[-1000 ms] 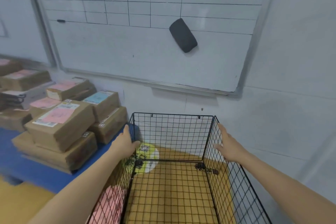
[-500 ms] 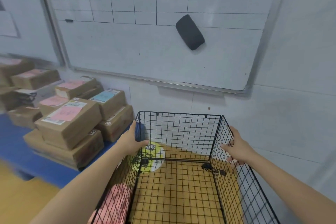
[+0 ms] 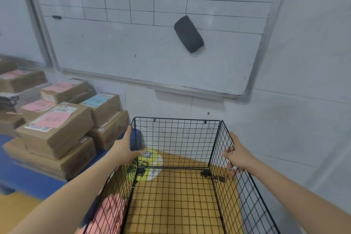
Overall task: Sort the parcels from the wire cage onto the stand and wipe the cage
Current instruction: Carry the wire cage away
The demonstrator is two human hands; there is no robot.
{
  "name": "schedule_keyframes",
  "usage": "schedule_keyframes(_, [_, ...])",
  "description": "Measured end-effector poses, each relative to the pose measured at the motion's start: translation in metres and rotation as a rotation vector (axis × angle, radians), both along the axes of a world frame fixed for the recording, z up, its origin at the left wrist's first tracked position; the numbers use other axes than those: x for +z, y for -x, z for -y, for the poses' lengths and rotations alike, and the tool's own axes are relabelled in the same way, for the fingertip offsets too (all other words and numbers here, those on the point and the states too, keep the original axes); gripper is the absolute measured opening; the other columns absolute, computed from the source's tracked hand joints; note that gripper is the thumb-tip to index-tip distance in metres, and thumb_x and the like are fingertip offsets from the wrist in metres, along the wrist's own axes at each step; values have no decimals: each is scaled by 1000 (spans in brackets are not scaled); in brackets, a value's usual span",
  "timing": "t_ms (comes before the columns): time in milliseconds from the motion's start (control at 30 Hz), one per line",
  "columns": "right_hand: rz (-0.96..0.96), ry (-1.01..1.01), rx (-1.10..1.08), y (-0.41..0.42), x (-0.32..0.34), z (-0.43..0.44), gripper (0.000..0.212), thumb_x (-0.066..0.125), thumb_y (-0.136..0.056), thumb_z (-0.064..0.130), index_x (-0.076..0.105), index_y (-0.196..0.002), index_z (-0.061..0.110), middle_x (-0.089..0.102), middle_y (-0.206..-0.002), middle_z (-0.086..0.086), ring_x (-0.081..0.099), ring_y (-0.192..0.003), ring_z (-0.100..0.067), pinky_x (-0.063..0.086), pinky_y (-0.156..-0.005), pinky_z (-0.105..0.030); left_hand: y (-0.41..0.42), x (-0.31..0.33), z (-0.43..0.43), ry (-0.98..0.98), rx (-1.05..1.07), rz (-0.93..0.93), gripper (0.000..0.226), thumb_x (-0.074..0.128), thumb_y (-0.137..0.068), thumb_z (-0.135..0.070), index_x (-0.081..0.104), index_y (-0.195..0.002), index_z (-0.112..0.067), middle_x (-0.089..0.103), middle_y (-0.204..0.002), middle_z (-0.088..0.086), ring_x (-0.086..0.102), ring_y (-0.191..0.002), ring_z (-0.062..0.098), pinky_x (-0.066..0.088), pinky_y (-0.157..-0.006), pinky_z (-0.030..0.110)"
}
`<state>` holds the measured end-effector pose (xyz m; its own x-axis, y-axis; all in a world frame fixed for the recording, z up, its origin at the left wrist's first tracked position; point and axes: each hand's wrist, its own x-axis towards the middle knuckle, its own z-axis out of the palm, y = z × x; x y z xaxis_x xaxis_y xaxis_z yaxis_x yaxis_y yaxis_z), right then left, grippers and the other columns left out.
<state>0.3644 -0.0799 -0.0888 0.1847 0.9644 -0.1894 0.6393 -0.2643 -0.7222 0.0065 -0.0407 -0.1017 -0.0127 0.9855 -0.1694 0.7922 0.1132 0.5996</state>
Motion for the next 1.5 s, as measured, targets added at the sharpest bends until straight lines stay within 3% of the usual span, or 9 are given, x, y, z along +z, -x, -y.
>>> schedule_keyframes(200, [62,-29,67,4,30,6,88,57,-94,7,-1,-152,37,43,-132,-18,62,-65,-22,59,-54,-34,7,7,10,-32,21,-37,113,73,-82,-29,-16,-151,-23,63,-117,24,66,-94,32,56,-80,37])
schedule_keyframes(433, [10,-100,77,10,80,12,92,61,-91,3,2,-151,41,52,-108,-15,65,-69,-28,60,-57,-46,14,74,39,-137,34,-36,108,72,-83,-33,-11,-152,-22,56,-127,24,59,-54,15,42,-40,18])
schedule_keyframes(500, [-13,-84,102,19,78,22,93,61,-90,2,2,-151,40,51,-108,-14,64,-67,-27,59,-53,-42,21,80,49,-137,59,-62,108,71,-83,-34,-10,-152,-20,62,-113,22,57,-50,14,39,-37,17])
schedule_keyframes(733, [-20,-117,136,39,93,52,93,64,-89,5,4,-150,42,50,-110,-14,62,-66,-24,59,-53,-43,41,80,95,-131,145,-28,110,73,-81,-35,-10,-152,-25,64,-109,22,62,-56,20,50,-46,26])
schedule_keyframes(867, [-23,-183,136,44,110,76,92,64,-89,6,6,-150,43,51,-113,-15,62,-68,-26,60,-59,-47,47,95,121,-220,136,-2,107,72,-82,-34,-8,-152,-24,61,-120,23,67,-76,28,53,-57,29])
schedule_keyframes(1000, [-38,-230,121,52,126,103,94,65,-89,6,5,-150,45,50,-119,-15,62,-70,-27,59,-57,-45,57,118,149,-266,137,2,105,71,-84,-34,-8,-152,-25,46,-139,21,64,-76,28,54,-62,34])
schedule_keyframes(1200, [-21,-285,151,68,150,145,92,65,-89,6,5,-151,40,50,-118,-16,64,-68,-28,57,-50,-38,74,148,195,-340,127,-4,104,72,-83,-35,-4,-153,-21,46,-141,17,62,-80,23,49,-65,29])
schedule_keyframes(1367, [-4,-342,203,89,180,168,91,65,-90,8,6,-151,38,48,-119,-21,63,-66,-30,57,-46,-36,96,169,230,-373,175,13,105,72,-81,-36,-2,-153,-23,42,-146,15,62,-103,31,53,-81,37])
schedule_keyframes(1500, [5,-391,253,111,201,181,91,65,-89,9,5,-151,40,49,-118,-22,64,-66,-29,56,-45,-36,119,184,255,-401,213,40,107,74,-80,-34,-4,-152,-27,57,-126,21,63,-65,20,51,-49,27])
